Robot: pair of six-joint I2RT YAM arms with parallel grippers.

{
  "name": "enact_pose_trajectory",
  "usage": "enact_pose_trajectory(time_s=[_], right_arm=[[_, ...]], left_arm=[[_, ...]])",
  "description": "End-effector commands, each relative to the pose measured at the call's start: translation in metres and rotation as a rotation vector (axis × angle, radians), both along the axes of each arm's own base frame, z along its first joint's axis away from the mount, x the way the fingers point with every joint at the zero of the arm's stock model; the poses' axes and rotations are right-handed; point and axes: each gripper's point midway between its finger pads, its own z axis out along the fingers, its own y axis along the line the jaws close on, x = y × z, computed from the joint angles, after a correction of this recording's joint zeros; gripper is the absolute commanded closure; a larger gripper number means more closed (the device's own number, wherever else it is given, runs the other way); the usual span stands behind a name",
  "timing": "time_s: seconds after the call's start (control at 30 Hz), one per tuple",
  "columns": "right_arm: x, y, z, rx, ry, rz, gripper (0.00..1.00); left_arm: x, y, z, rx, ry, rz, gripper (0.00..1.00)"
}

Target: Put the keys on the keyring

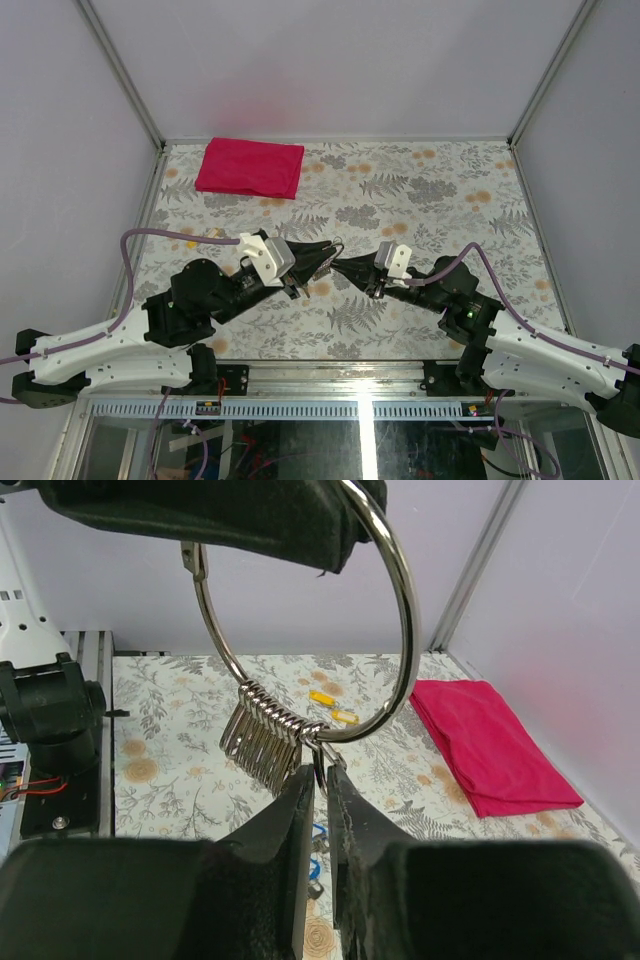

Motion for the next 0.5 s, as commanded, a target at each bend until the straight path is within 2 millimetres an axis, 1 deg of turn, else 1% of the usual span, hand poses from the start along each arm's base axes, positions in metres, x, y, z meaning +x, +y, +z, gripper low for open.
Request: enact_pose_trajectory(time_s=[0.0, 0.3, 0.47], right_arm=[[0.0056, -0.0026, 0.0205, 0.058, -0.038, -0.040, 0.83], [0.0078, -0.0020, 0.0264, 0.080, -0.041, -0.050, 0.72], [0.0084, -0.0028, 0.0290, 0.095, -0.039, -0.055, 0.70]], left_arm=[[-0.0038, 0.0053, 0.0342, -0.106, -0.020, -0.016, 1.00], [-0.0042, 0.0042, 0.0344, -0.108, -0.020, -0.020, 1.00], [-0.0047, 0.0038, 0.0333, -0.107, -0.017, -0.023, 1.00]])
